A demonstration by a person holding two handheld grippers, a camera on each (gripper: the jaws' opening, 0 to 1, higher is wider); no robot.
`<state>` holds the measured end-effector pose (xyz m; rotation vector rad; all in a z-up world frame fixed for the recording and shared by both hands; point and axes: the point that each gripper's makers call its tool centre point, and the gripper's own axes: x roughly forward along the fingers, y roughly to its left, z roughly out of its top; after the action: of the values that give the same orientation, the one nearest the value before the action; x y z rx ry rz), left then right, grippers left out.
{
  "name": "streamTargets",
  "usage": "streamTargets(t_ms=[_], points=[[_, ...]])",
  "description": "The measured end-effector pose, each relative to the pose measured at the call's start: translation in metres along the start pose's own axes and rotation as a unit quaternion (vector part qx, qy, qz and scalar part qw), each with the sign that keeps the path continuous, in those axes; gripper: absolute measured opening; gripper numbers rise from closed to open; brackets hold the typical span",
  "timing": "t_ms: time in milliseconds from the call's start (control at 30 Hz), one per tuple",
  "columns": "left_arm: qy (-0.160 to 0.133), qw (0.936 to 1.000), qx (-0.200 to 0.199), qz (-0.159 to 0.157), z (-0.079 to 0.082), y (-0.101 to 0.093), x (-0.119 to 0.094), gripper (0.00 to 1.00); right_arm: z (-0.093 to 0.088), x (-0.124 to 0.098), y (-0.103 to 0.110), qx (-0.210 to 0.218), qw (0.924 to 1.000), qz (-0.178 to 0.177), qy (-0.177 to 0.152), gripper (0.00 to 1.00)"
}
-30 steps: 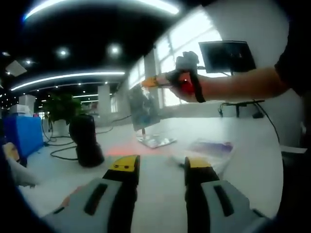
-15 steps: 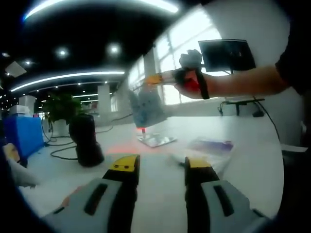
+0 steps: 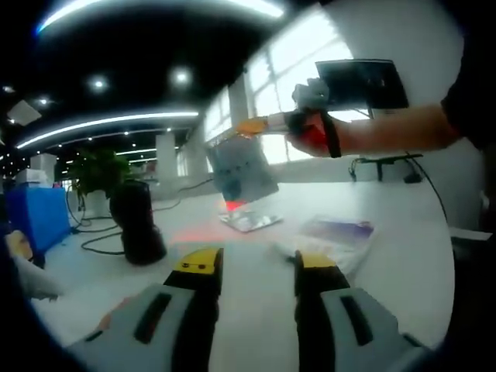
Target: Clip sheet goods on table flip sheet goods clip sheet goods scan sheet goods put sheet goods back to table
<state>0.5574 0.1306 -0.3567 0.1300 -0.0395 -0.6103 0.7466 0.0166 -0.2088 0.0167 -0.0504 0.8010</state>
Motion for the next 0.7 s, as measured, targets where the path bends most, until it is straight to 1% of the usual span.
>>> streamTargets(t_ms=[133,233,367,400,600,700], points=[[0.000,1.0000,-0.001,0.001,0.000,0.001,0.000,0.29,-0.008,-0.004,-0.003,0.002,1.0000,0.002,0.006,0.00],[0.003,1.0000,0.001,-0.001,-0.001,0.000,0.000,0.29,-0.014,-0.009,0.005,0.012,0.9998,0.016,0.010,0.00],[0.005,1.0000,0.002,-0.001,-0.002,0.000,0.001,0.29,-0.021,-0.015,0.013,0.014,0.9994,0.028,0.013,0.00],[0.005,1.0000,0.002,0.000,-0.002,0.000,0.001,0.29,-0.024,-0.016,0.016,0.022,0.9990,0.037,0.015,0.00],[0.008,1.0000,0.003,0.001,-0.003,0.001,0.001,0.29,-0.036,-0.020,0.012,0.023,0.9986,0.040,0.025,0.00],[0.010,0.9999,0.003,0.001,-0.004,0.001,0.002,0.29,-0.040,-0.021,0.008,0.022,0.9987,0.036,0.029,0.00]])
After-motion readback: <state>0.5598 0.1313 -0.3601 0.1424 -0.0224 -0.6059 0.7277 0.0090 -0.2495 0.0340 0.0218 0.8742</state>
